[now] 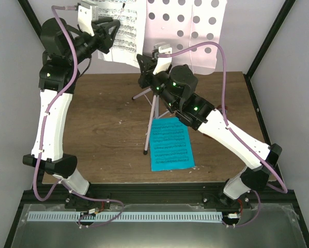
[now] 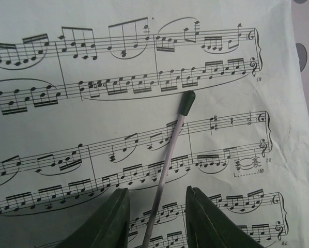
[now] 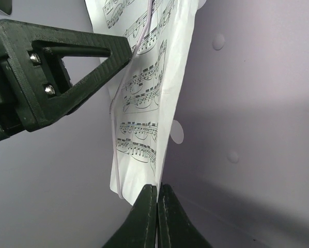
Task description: Pack up the instrument practice props
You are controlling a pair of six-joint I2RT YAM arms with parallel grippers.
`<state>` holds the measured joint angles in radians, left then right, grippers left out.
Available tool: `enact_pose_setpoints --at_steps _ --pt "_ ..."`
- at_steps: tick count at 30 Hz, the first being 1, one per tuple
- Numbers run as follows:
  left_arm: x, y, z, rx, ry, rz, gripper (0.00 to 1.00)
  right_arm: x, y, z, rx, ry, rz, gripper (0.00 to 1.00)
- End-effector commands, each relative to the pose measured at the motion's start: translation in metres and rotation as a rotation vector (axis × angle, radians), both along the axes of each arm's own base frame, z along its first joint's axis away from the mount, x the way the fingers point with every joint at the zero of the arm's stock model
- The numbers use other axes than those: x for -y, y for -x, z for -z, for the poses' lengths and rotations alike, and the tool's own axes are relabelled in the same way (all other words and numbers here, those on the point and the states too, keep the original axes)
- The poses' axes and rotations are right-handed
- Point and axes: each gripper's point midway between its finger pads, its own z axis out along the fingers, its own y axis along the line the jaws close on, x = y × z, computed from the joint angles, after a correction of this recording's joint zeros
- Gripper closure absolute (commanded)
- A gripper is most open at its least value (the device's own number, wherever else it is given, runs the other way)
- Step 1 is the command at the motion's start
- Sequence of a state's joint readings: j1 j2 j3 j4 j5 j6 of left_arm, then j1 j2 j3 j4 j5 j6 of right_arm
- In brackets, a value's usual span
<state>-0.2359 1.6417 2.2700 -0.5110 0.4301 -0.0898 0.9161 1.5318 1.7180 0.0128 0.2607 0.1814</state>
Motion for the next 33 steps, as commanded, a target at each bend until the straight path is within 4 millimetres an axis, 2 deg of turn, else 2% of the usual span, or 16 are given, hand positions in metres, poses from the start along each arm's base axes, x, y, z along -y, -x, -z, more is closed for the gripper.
enact_pose_setpoints --at_steps 1,8,10,14,25,33 --pt "0.006 -0.006 0.002 0.007 0.001 0.034 0.68 0.007 0.009 -0.014 0.019 -0.043 -0.011 0.99" --pt "0.006 -0.011 0.007 -0.003 -0.002 0.026 0.68 0.011 0.01 -0.014 0.026 -0.043 -0.004 0.99" --pt "0.008 -0.011 0.006 0.0 -0.002 0.034 0.75 0.011 0.01 -0.014 0.027 -0.042 -0.002 0.99" --pt "0.008 -0.012 0.007 0.009 -0.015 0.032 0.99 0.012 0.009 -0.012 0.024 -0.037 0.006 0.99" --pt "0.01 0.007 0.008 0.172 -0.071 0.057 1.0 0.031 0.011 -0.016 0.033 -0.058 0.069 0.99" --pt "0.009 0.012 0.002 0.215 -0.045 0.062 1.0 0.057 0.018 -0.016 0.049 -0.075 0.132 0.99"
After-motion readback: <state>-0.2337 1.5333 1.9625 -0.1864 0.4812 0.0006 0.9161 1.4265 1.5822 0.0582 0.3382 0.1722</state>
